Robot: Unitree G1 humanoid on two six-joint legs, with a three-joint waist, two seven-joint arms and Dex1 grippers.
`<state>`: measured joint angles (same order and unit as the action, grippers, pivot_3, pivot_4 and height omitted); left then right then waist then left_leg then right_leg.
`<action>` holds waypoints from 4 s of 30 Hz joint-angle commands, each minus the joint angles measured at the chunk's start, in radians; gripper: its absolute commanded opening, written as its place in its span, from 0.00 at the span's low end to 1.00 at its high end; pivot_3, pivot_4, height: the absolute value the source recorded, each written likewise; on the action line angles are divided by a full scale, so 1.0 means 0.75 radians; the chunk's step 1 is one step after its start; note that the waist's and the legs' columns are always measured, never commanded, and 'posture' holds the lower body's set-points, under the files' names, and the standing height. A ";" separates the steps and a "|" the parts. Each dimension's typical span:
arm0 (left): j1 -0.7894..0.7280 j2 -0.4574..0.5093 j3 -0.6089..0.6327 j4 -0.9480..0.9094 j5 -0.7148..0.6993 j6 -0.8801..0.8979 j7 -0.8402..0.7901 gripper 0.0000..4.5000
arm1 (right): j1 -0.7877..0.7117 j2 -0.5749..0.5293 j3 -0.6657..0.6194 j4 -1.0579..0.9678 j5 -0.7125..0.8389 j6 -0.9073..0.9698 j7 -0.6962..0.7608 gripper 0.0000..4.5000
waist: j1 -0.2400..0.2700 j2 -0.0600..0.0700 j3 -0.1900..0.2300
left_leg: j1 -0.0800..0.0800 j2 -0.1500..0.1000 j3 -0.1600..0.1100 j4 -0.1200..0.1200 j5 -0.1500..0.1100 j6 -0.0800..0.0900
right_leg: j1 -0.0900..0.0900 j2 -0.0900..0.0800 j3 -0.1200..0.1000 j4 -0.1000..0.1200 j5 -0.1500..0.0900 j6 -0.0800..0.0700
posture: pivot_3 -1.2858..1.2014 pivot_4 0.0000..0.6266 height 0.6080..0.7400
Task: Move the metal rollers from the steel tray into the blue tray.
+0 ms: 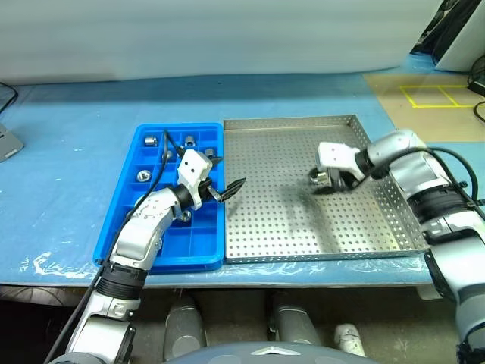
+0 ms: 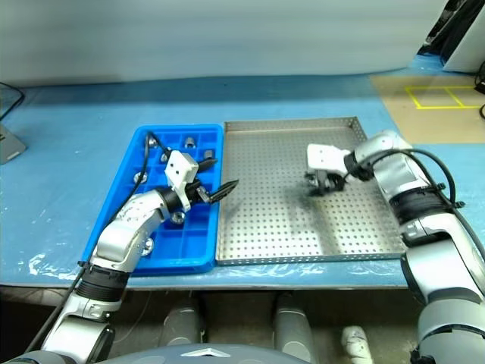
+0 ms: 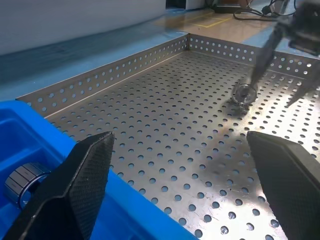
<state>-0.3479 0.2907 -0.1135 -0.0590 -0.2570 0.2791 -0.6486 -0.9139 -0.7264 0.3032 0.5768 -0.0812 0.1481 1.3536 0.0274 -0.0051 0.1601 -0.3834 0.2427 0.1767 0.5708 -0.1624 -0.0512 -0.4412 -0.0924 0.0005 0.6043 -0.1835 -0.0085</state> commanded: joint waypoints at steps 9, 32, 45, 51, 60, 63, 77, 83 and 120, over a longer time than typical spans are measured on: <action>-0.025 -0.002 0.000 -0.042 -0.009 -0.009 -0.012 1.00 | -0.043 0.281 -0.309 0.122 0.066 0.371 -0.745 0.94 | 0.020 0.000 0.000 | 0.000 -0.001 0.000 0.001 0.001 -0.002 | 0.000 0.000 0.001 0.001 0.000 0.000 | 0.48 0.24 1.00; -0.004 0.017 0.096 -0.109 -0.017 0.008 0.061 1.00 | -0.241 0.673 -0.571 0.777 0.133 -0.136 -1.443 0.25 | -0.002 0.001 0.001 | -0.008 0.000 0.000 -0.011 0.006 -0.011 | -0.016 0.002 0.001 0.002 0.000 0.000 | 0.51 0.24 1.00; 0.355 0.080 0.243 -0.559 0.001 0.154 0.296 1.00 | -0.519 0.676 -0.785 1.000 0.246 -0.079 -1.771 0.84 | 0.071 0.002 0.001 | -0.012 0.000 -0.001 -0.013 0.006 -0.011 | -0.020 0.002 -0.001 0.002 -0.001 -0.001 | 0.66 0.24 1.00; 0.524 0.070 0.327 -0.769 0.005 0.218 0.426 1.00 | -0.572 0.679 -0.841 1.032 0.236 -0.056 -1.956 0.99 | 0.151 0.002 0.002 | -0.020 0.001 -0.004 -0.013 0.006 -0.012 | -0.024 0.001 -0.007 0.002 -0.002 -0.001 | 0.72 0.24 1.00; 0.725 0.020 0.378 -0.997 0.023 0.270 0.567 1.00 | -0.574 0.630 -0.765 1.051 0.077 0.004 -2.248 0.99 | 0.267 0.003 0.002 | -0.029 0.000 -0.011 -0.012 0.006 -0.012 | -0.028 0.000 -0.011 0.002 -0.004 0.002 | 0.78 0.24 1.00; 0.769 0.002 0.371 -1.025 0.036 0.267 0.596 1.00 | -0.575 0.621 -0.802 1.053 0.097 0.019 -2.257 0.99 | 0.296 0.003 0.002 | -0.030 -0.001 -0.012 -0.013 0.006 -0.013 | -0.030 0.000 -0.010 0.002 -0.005 0.003 | 0.79 0.24 1.00; 0.564 -0.059 0.224 -1.068 0.112 0.350 0.719 1.00 | -0.547 0.524 -0.825 1.055 0.028 0.107 -2.480 0.99 | 0.461 0.007 0.004 | -0.032 -0.001 -0.016 -0.012 0.008 -0.015 | -0.031 0.002 -0.002 0.003 -0.005 0.004 | 0.81 0.24 1.00; 0.524 -0.069 0.195 -1.061 0.141 0.380 0.733 1.00 | -0.519 0.490 -0.847 1.056 0.030 0.133 -2.505 0.99 | 0.492 0.007 0.004 | -0.031 -0.001 -0.017 -0.012 0.009 -0.017 | -0.031 0.003 -0.002 0.004 -0.005 0.004 | 0.81 0.24 1.00; 0.004 -0.089 0.081 -0.571 0.102 0.327 0.509 1.00 | -0.386 0.374 -1.003 1.053 0.139 0.140 -2.229 0.99 | 0.474 0.008 0.005 | -0.032 -0.003 -0.026 -0.003 0.015 -0.026 | -0.031 0.004 -0.002 0.021 -0.004 0.005 | 0.75 0.24 1.00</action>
<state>-0.3454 0.2230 -0.0508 -0.4598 -0.1771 0.5409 -0.2637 -1.1961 -0.4361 -0.4382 1.3752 0.0139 0.2687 -0.3392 0.3827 0.0009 0.1635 -0.4073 0.2403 0.1568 0.5692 -0.1515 -0.0710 -0.4640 -0.0897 -0.0013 0.6202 -0.1867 -0.0049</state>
